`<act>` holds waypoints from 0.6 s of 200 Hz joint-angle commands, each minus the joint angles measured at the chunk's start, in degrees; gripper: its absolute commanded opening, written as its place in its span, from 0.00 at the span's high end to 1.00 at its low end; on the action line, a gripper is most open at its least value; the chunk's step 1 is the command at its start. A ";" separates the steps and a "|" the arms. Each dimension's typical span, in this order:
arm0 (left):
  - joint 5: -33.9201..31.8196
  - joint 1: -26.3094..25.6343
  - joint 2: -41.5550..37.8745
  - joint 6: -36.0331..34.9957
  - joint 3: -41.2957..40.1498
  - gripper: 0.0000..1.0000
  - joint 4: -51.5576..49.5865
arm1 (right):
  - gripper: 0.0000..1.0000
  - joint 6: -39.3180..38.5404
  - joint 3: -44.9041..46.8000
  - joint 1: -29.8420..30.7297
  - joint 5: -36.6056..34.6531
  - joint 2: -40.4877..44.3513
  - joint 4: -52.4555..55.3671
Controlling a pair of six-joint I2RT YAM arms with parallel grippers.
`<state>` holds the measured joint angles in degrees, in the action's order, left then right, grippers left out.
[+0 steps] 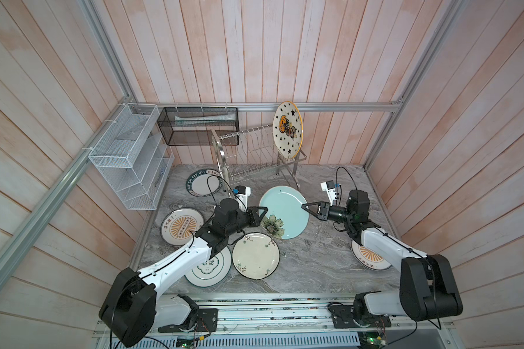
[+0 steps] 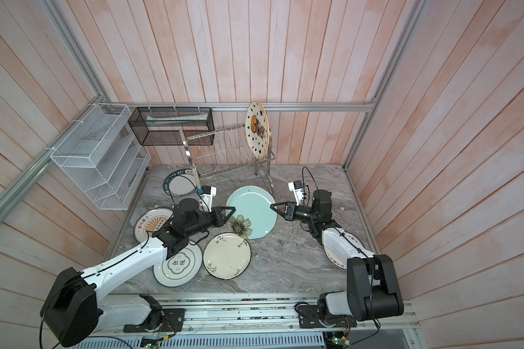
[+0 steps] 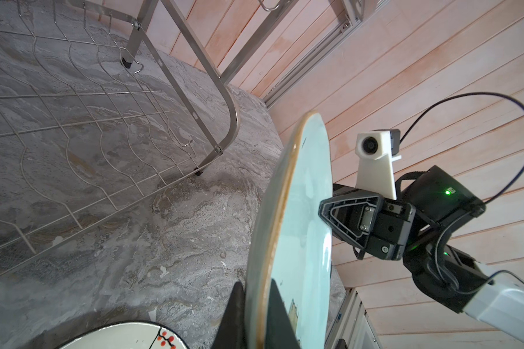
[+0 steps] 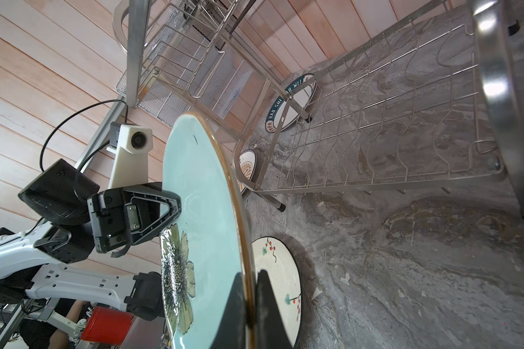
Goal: Load plates into a dish rack
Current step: Place the plate on the dish rack.
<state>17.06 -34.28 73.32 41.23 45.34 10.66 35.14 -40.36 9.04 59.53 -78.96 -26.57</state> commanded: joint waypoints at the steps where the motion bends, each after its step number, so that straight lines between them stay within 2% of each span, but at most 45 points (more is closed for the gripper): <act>1: 1.64 -0.77 -0.99 -0.48 -1.37 1.00 3.90 | 0.99 2.05 -0.17 1.90 6.22 1.44 -5.28; 59: 0.44 -0.74 -2.39 0.27 -2.35 1.00 5.95 | 0.79 0.03 0.62 4.44 9.62 0.18 -5.23; 120: 0.59 -0.71 -2.66 0.17 -2.45 1.00 5.96 | 0.78 -0.13 0.42 8.35 10.84 -2.05 -6.09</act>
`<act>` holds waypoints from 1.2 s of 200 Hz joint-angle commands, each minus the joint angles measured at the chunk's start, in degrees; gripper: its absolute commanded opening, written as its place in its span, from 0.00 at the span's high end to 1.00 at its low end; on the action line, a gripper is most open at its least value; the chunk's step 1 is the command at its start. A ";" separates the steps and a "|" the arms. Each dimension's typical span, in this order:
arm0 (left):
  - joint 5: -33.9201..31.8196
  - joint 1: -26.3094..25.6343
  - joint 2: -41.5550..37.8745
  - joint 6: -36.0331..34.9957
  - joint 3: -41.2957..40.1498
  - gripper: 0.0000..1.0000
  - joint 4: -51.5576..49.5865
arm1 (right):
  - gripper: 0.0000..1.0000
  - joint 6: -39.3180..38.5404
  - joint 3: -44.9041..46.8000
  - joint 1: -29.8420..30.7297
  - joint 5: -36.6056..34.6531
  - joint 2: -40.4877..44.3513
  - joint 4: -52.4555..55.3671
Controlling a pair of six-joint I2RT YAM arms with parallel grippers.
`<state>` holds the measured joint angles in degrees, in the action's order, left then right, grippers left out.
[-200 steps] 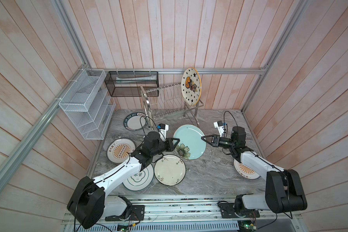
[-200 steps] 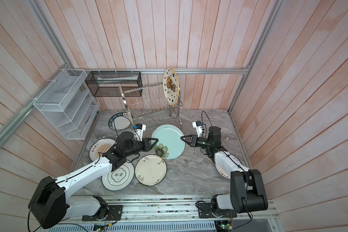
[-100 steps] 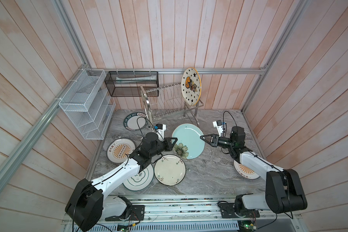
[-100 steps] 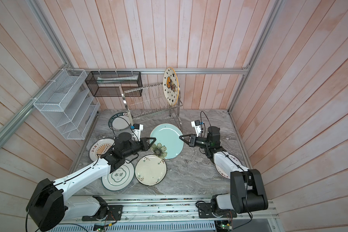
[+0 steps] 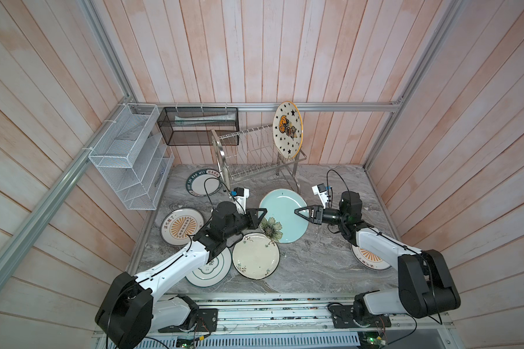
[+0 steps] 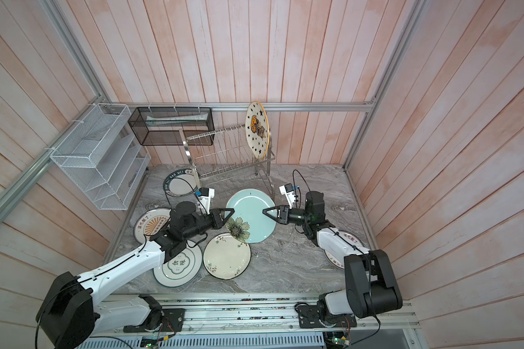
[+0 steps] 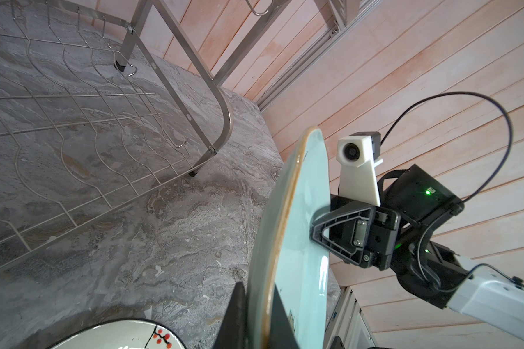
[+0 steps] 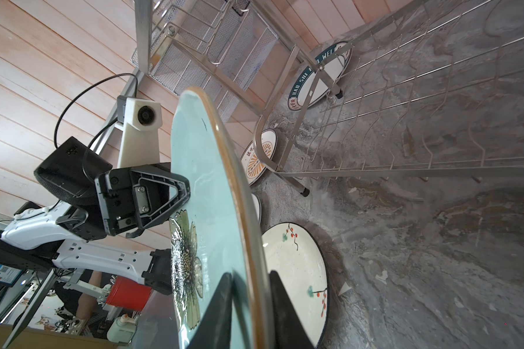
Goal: Load plates into a dish rack
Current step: Place the plate on the dish rack.
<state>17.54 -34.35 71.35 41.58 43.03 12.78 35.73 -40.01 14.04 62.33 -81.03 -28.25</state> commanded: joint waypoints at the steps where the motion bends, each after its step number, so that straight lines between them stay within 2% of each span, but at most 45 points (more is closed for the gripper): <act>1: 0.12 -0.64 -0.74 -0.18 -0.09 1.00 3.84 | 0.78 -0.73 0.09 3.44 8.10 0.01 -4.43; 29: 0.04 -0.72 -0.64 -0.45 -0.13 1.00 3.18 | 0.78 -1.48 -0.02 4.97 9.64 -0.34 -4.23; 41: 0.04 -0.71 -0.73 -0.60 -0.18 1.00 3.08 | 0.91 -1.45 -0.24 5.39 10.30 -0.57 -4.24; 56: -0.03 -0.65 -0.86 -0.69 -0.22 1.00 2.96 | 1.00 -1.71 -0.42 5.98 10.72 -0.62 -4.20; 107: -0.13 -0.72 -1.80 -1.02 -0.42 1.00 2.09 | 1.00 -1.71 -1.02 6.01 9.82 0.04 -4.06; 129: -0.17 -0.70 -2.34 -1.15 -0.66 0.84 1.84 | 1.00 -1.71 -1.37 5.66 7.81 0.81 -4.20; 169: -0.22 -0.65 -2.90 -1.48 -0.66 0.50 1.17 | 1.00 0.02 -1.48 4.31 4.04 2.82 -5.09; 193: -0.27 -0.72 -2.94 -1.50 -0.71 0.42 0.86 | 1.00 1.19 -0.94 3.72 1.86 3.99 -6.05; 240: -0.29 -0.72 -3.11 -1.50 -0.63 0.38 0.44 | 1.00 5.10 0.57 1.22 -0.43 5.26 -9.31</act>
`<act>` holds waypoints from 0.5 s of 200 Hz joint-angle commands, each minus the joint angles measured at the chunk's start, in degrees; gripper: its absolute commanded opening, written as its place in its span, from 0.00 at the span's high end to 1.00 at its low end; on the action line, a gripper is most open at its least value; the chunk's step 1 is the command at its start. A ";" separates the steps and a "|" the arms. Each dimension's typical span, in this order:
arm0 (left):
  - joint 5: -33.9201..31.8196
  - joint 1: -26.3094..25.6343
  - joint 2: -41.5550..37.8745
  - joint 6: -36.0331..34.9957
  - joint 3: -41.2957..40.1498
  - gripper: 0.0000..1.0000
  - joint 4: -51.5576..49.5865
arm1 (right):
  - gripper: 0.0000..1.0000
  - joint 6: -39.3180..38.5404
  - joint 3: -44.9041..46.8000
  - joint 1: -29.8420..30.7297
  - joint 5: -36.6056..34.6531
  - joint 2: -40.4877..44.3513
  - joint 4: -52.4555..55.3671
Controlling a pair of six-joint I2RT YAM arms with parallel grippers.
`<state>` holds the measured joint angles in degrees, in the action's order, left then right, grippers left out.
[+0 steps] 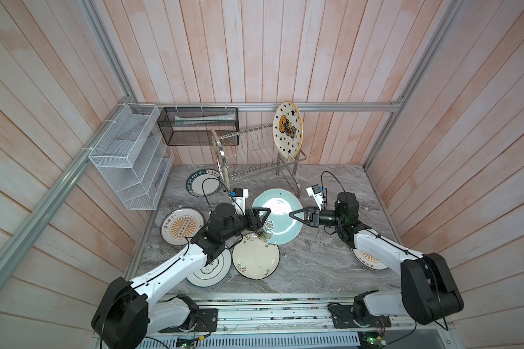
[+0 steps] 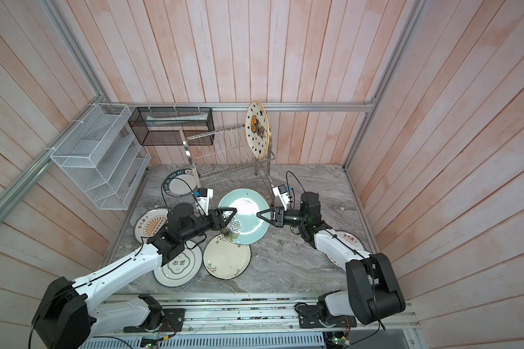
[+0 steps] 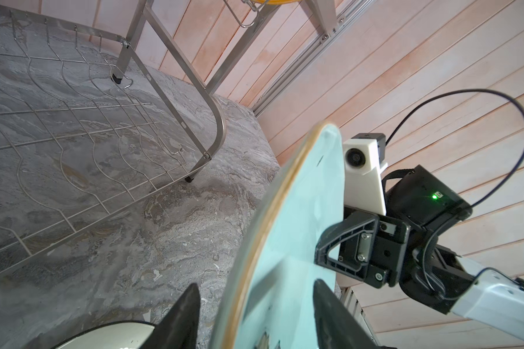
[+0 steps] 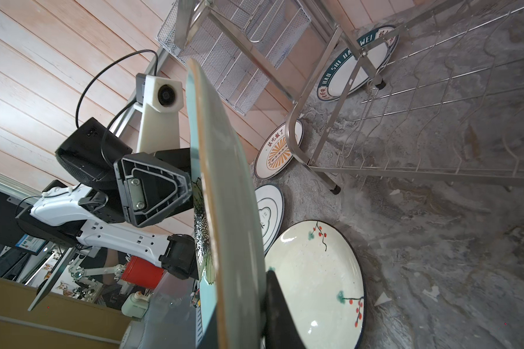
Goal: Load plates into a dish rack
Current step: Place the plate on the dish rack.
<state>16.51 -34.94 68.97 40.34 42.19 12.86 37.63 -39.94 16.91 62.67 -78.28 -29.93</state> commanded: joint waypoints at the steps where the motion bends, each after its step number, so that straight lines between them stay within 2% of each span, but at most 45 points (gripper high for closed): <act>1: 0.72 -0.13 -0.75 -0.26 0.14 0.38 0.33 | 1.00 3.31 0.58 -1.76 -0.83 2.56 -7.70; 15: 0.64 -0.13 -0.86 -0.34 0.24 0.33 0.36 | 1.00 4.61 1.12 -2.80 -1.40 3.06 -9.12; 40: 0.63 -0.09 -0.91 -0.35 0.26 0.33 0.55 | 1.00 3.97 1.18 -3.09 -0.87 3.91 -8.65; 100: 2.11 -0.05 -0.13 -0.17 0.52 0.58 1.99 | 1.00 3.86 1.62 -2.92 0.23 4.19 -8.91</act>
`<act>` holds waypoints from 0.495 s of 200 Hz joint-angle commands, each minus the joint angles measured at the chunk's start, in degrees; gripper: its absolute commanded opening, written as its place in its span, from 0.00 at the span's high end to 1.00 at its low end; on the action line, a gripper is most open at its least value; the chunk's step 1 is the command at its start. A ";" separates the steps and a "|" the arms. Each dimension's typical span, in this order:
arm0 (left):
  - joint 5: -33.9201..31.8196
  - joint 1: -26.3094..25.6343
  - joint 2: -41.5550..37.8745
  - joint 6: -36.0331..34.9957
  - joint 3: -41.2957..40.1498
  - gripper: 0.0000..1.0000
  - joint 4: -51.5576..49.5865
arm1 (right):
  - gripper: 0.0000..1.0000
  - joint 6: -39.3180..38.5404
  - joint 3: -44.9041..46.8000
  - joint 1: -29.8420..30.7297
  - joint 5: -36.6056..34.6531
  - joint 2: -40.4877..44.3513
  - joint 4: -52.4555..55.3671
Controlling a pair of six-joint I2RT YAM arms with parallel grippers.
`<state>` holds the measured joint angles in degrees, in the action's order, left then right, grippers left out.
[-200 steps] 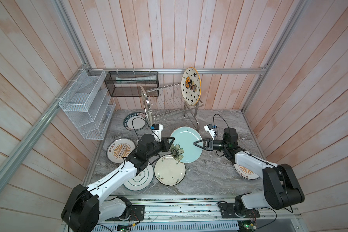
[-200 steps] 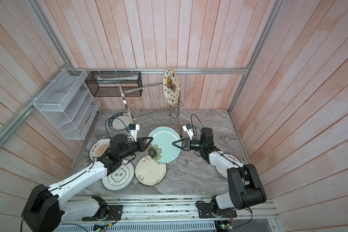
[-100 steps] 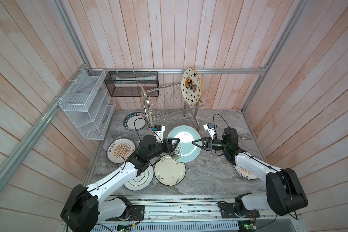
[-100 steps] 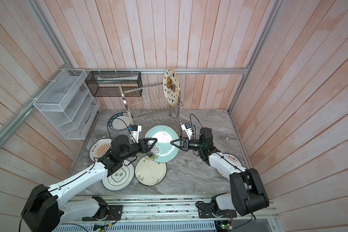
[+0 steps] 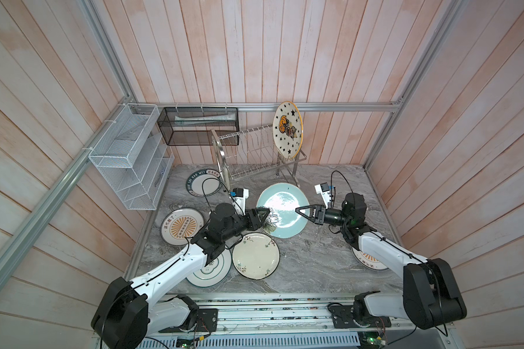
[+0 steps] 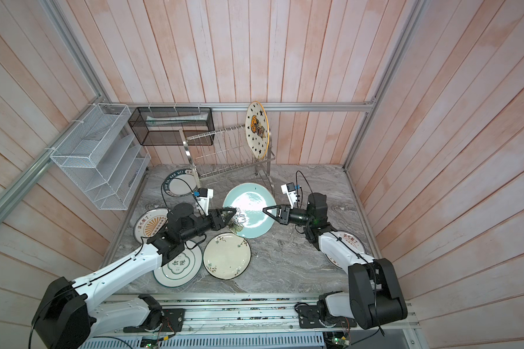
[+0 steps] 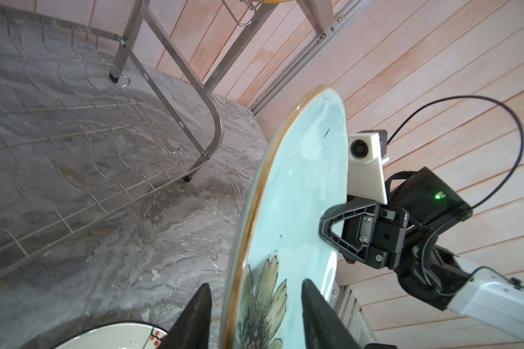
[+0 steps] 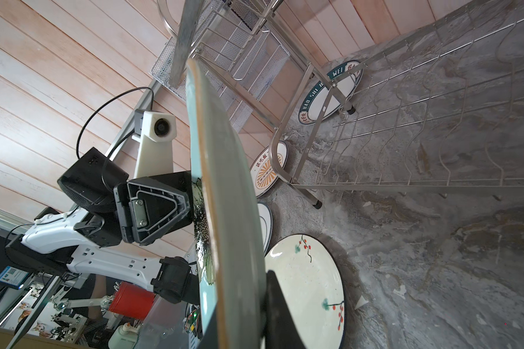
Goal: Load plates into a dish rack
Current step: Place the plate on the dish rack.
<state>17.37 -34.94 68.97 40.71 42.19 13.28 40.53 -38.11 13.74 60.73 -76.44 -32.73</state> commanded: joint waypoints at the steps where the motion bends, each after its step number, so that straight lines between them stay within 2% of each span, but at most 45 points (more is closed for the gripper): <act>1: 1.27 -0.09 -0.14 -0.54 0.52 0.59 1.57 | 1.00 0.95 -0.21 0.29 2.14 2.35 -6.12; 24: 1.00 -0.10 -0.09 -0.32 0.48 0.79 2.01 | 1.00 0.95 -0.21 0.50 2.62 2.59 -6.22; 48: 1.01 -0.13 -0.17 -0.19 0.35 0.84 2.28 | 1.00 0.69 -0.21 0.78 2.90 3.01 -6.17; 77: 1.18 -0.14 0.02 -0.11 0.68 1.00 2.44 | 1.00 0.51 -0.21 1.07 3.85 3.15 -6.04; 99: 1.43 -0.15 0.20 0.07 0.68 1.00 3.13 | 1.00 0.40 -0.23 1.68 4.98 2.97 -6.25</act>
<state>19.05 -34.50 68.77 41.50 42.19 14.63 42.17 -37.78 13.26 61.76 -75.42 -33.91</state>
